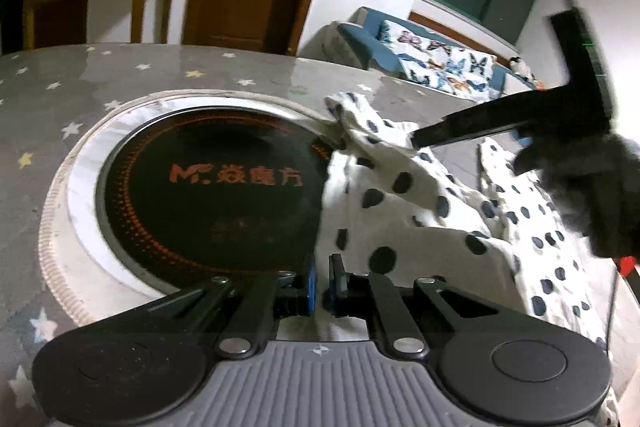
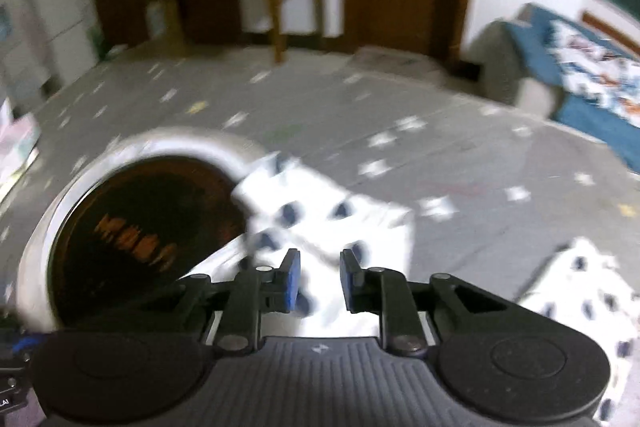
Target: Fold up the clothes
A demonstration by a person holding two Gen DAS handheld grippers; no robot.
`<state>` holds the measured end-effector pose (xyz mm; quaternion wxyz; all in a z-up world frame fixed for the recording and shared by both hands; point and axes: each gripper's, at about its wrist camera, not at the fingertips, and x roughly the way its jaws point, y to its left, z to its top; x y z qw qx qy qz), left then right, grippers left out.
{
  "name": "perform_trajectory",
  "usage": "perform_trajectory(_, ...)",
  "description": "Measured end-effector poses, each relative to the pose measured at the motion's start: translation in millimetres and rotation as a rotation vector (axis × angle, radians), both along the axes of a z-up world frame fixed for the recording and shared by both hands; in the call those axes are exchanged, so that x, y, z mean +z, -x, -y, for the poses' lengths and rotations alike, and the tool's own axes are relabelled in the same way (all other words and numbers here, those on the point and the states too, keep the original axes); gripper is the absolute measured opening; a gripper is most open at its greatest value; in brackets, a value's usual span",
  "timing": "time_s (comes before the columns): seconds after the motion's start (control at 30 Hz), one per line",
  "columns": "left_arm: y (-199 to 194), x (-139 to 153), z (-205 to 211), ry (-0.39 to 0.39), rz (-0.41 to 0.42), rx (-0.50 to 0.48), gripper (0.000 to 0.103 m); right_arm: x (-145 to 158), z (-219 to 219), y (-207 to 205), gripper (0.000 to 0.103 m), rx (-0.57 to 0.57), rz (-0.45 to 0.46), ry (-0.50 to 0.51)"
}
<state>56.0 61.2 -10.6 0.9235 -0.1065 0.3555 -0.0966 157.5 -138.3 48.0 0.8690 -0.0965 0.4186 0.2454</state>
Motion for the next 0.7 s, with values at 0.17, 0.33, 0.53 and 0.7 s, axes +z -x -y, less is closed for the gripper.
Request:
perform_trajectory(0.17,-1,-2,9,0.002,-0.001,-0.052,0.008,-16,-9,-22,0.021,-0.027,-0.024,0.023)
perform_trajectory(0.33,0,-8,21,-0.004,-0.022,-0.091,0.009,-7,-8,-48,0.03,-0.114,0.109,0.11)
perform_trajectory(0.53,1,-9,20,0.007,-0.015,-0.067,0.041,0,-12,-48,0.038,-0.091,0.184,0.159)
perform_trajectory(0.7,-1,-10,25,-0.015,-0.003,-0.062,0.039,-17,-33,-31,0.038,0.019,0.12,0.182)
